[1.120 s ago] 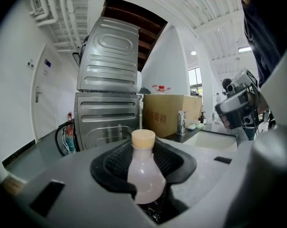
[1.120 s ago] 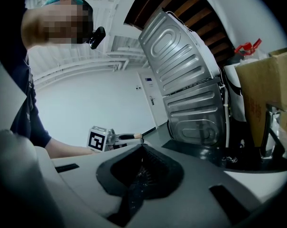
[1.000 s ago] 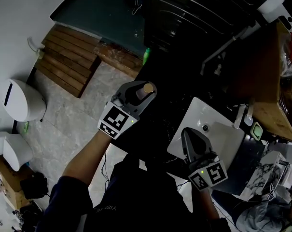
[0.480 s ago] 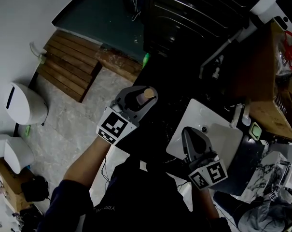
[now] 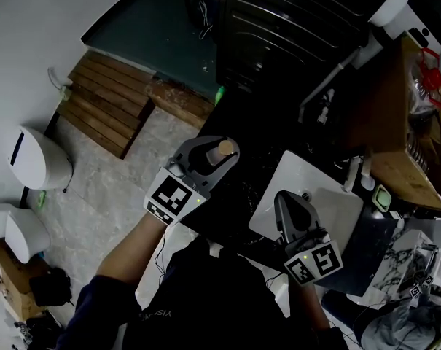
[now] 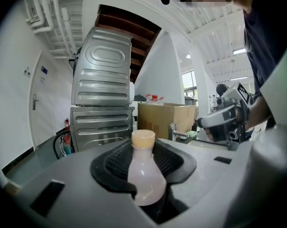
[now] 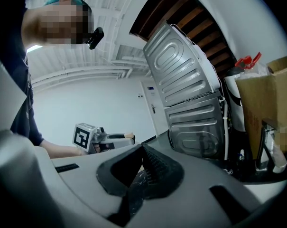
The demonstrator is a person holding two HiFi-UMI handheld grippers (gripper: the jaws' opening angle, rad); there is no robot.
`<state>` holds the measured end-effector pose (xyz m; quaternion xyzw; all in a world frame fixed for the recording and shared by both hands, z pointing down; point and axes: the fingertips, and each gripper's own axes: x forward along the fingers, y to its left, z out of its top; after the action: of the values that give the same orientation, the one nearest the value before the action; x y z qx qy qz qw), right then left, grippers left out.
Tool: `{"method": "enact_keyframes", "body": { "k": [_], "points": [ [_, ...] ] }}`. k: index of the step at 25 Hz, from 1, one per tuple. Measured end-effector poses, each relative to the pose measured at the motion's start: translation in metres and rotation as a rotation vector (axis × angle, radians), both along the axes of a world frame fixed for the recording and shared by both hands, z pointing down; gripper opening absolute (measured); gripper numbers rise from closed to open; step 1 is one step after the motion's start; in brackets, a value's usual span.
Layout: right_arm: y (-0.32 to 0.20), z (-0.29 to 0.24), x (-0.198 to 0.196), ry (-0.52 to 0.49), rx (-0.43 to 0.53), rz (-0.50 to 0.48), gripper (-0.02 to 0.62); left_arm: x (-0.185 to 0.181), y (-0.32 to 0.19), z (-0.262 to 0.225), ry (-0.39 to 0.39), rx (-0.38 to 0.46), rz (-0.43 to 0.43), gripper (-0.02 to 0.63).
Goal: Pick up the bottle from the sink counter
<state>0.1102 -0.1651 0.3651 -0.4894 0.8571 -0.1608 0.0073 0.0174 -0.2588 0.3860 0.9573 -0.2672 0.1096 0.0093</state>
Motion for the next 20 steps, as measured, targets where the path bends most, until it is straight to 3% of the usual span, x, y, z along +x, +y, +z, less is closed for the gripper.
{"method": "enact_keyframes", "body": {
  "k": [20],
  "points": [
    [0.025,-0.02,-0.009,0.002,0.043,-0.007,0.025,-0.005,0.043,-0.041,0.027,0.038,0.019,0.141]
  ]
}}
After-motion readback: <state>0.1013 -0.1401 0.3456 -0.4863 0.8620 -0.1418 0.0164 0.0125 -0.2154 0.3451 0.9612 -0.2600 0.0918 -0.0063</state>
